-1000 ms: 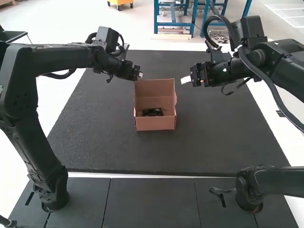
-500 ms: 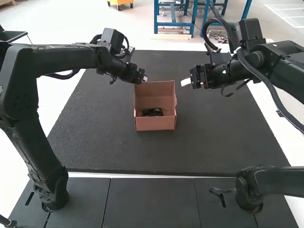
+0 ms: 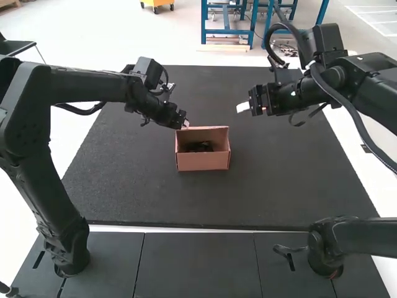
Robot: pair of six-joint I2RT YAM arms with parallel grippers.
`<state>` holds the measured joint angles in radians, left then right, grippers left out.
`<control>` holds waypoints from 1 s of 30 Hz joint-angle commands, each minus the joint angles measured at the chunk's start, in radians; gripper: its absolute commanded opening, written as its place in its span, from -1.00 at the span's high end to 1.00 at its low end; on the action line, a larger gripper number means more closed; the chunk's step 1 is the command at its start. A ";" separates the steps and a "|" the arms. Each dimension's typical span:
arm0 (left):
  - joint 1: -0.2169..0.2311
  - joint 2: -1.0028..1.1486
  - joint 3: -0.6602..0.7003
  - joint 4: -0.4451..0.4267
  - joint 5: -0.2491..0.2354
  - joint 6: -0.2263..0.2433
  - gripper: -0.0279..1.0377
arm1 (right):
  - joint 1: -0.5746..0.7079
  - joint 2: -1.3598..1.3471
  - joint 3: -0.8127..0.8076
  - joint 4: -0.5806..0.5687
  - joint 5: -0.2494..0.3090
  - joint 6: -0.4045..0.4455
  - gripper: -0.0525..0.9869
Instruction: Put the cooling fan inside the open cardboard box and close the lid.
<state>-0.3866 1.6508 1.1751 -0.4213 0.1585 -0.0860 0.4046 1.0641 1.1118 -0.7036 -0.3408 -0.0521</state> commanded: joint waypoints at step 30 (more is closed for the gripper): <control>0.006 -0.036 -0.100 0.153 0.004 0.009 -0.87 | 0.002 0.030 0.005 0.162 0.060 0.043 -0.72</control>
<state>-0.4026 1.7039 1.0676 -0.3080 0.1833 -0.0692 0.4046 1.1076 1.1481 -0.6060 -0.3305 -0.0433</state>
